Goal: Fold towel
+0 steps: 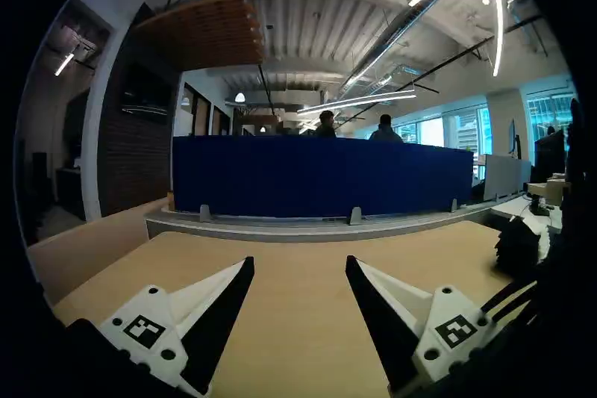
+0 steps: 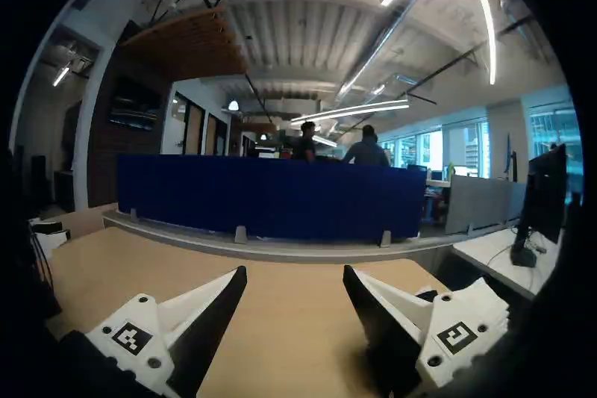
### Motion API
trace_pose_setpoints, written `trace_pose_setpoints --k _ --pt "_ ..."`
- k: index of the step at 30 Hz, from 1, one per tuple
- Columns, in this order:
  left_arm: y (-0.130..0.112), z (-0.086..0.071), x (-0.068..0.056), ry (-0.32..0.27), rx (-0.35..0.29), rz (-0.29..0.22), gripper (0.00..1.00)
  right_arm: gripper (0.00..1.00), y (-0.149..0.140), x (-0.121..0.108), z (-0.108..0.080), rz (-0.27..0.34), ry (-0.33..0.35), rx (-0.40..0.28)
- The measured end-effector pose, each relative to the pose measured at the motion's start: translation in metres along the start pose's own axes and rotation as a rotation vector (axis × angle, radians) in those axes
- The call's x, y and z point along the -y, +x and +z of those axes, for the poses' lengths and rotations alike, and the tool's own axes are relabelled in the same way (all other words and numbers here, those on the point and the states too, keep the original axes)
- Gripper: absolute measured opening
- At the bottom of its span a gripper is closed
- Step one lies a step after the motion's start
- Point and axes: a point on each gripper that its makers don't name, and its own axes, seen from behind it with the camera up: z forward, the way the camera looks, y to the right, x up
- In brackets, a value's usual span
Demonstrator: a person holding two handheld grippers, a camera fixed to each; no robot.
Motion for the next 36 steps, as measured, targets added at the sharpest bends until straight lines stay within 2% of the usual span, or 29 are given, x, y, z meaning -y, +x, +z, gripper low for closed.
trace_pose_setpoints --k 3,11,17,26,36 --pt "-0.009 0.004 0.000 0.009 -0.002 0.014 0.90 1.00 -0.005 0.001 0.006 -0.011 0.001 -0.002" --pt "-0.028 0.013 0.000 0.041 -0.007 0.009 0.90 1.00 -0.009 0.005 0.022 -0.031 0.003 -0.001" --pt "-0.040 0.017 0.004 0.060 -0.008 0.018 0.90 1.00 -0.015 0.002 0.030 -0.049 -0.001 0.026" --pt "-0.053 0.016 0.017 0.087 -0.006 0.033 0.90 1.00 -0.015 0.002 0.036 -0.070 -0.003 0.030" --pt "-0.068 0.005 0.030 0.104 -0.012 0.051 0.91 1.00 -0.027 -0.006 0.031 -0.066 -0.022 0.043"
